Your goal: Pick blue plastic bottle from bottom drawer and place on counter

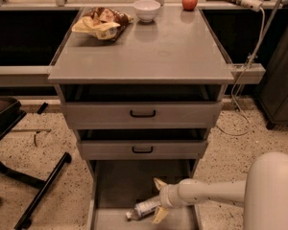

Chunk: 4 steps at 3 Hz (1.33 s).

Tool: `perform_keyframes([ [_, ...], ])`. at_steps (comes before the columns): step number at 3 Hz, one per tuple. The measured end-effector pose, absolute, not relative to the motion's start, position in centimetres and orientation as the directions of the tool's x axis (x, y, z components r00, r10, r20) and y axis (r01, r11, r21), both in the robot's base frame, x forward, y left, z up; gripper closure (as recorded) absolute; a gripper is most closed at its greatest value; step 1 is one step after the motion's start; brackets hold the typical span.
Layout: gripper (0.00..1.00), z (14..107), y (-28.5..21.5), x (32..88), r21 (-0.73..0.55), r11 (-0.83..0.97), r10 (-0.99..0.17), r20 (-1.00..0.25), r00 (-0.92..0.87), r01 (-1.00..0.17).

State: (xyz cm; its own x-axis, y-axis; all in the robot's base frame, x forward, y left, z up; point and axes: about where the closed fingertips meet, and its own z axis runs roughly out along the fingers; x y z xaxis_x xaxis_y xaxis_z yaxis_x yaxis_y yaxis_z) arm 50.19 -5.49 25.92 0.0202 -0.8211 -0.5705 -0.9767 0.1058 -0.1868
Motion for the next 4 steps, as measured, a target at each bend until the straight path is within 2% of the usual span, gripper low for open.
perform_keyframes([
  [3,0.00,17.3,-3.5,51.6,-0.103,0.092,-0.789,-0.614,-0.009,-0.990],
  [4,0.00,17.3,-3.5,51.6,-0.103,0.092,-0.789,-0.614,-0.009,-0.990],
])
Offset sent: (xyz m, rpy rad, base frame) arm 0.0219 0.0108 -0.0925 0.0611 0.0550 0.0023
